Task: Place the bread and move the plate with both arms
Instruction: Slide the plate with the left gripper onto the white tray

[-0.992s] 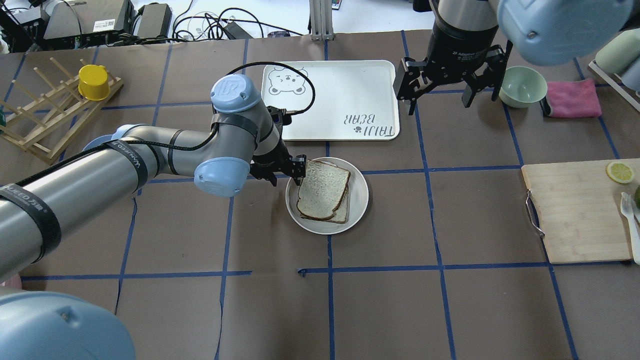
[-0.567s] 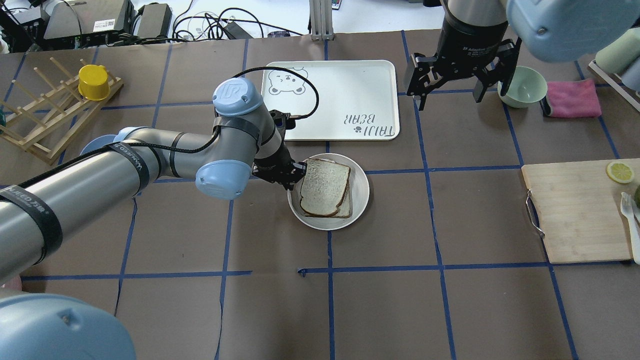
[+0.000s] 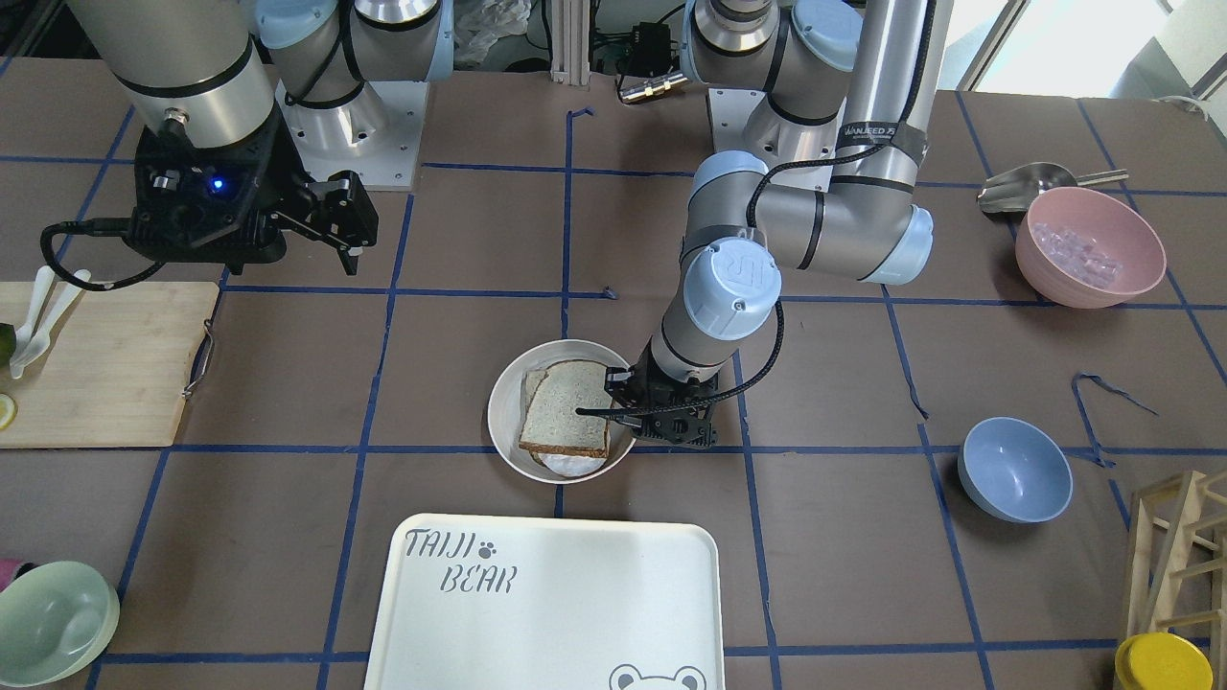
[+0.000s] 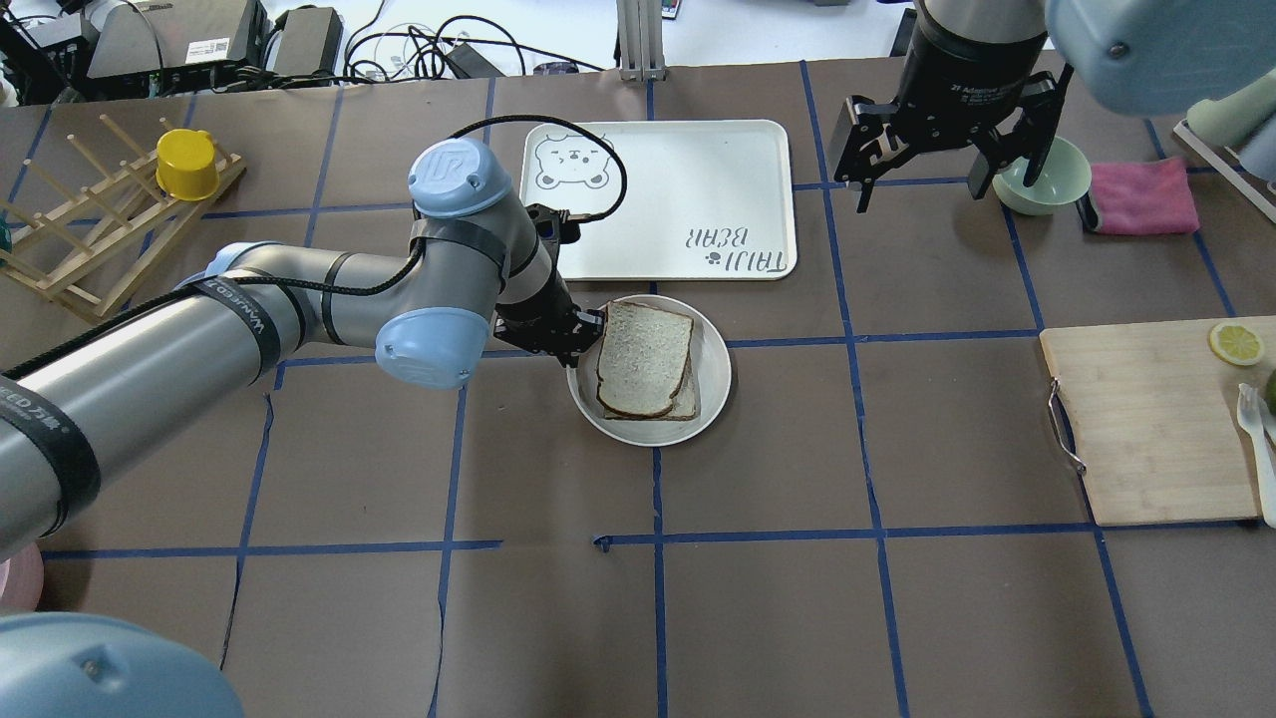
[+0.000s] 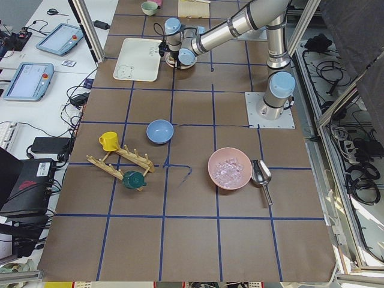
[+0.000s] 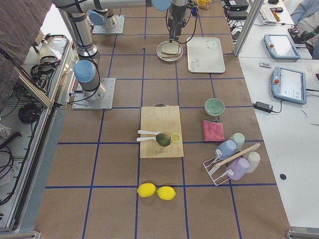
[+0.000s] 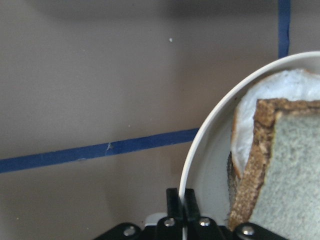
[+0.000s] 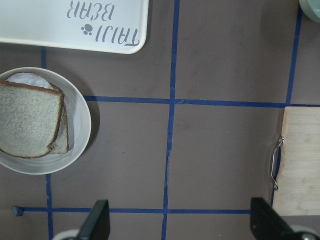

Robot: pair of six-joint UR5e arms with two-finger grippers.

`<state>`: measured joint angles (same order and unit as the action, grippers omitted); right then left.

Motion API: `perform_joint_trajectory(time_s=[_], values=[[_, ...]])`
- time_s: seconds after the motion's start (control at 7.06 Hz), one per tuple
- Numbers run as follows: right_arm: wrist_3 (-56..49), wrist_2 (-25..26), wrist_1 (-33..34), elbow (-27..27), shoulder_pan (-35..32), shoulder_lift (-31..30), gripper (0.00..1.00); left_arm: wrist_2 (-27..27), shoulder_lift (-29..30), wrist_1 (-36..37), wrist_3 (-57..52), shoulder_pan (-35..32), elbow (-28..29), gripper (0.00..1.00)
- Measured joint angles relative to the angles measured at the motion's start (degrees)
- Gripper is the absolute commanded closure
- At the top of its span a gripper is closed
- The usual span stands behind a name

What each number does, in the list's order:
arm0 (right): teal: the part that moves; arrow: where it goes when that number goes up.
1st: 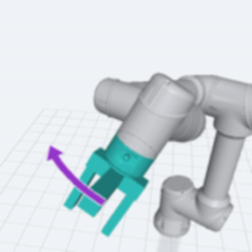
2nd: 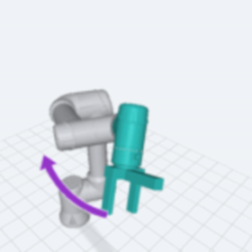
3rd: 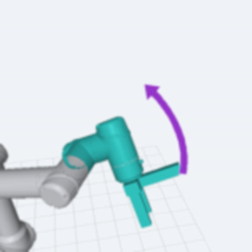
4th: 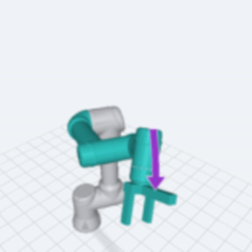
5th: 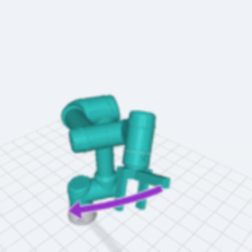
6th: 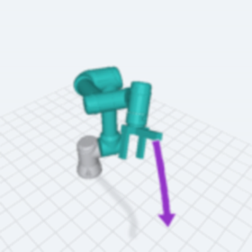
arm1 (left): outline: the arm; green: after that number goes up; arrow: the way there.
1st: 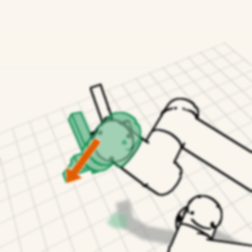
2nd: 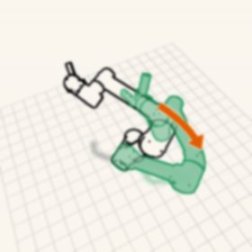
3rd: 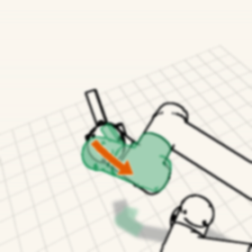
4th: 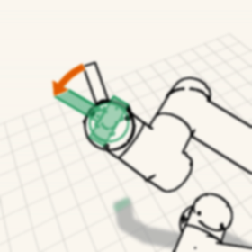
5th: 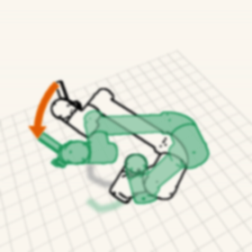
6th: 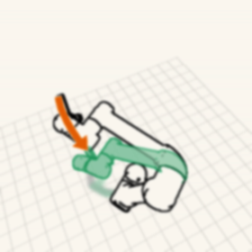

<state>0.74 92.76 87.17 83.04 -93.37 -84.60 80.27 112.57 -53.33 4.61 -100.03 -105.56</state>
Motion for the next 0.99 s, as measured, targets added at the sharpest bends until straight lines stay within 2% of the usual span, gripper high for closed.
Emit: perform_joint_trajectory(time_s=[0.57, 0.71, 0.99], values=[[0.63, -0.08, 1.24, 0.13, 0.25, -0.04, 0.0, -4.02, -2.49, -7.03, 0.28, 2.21, 4.85, 1.0], [0.62, -0.06, 2.51, 0.16, 0.24, -0.04, 0.0, -4.64, -1.82, -8.0, 0.04, 3.16, 7.5, 1.0], [0.09, -0.06, 3.87, 0.18, 0.19, -0.04, 0.0, -4.97, 2.74, -10.95, -1.3, 4.77, 17.29, 1.0]])
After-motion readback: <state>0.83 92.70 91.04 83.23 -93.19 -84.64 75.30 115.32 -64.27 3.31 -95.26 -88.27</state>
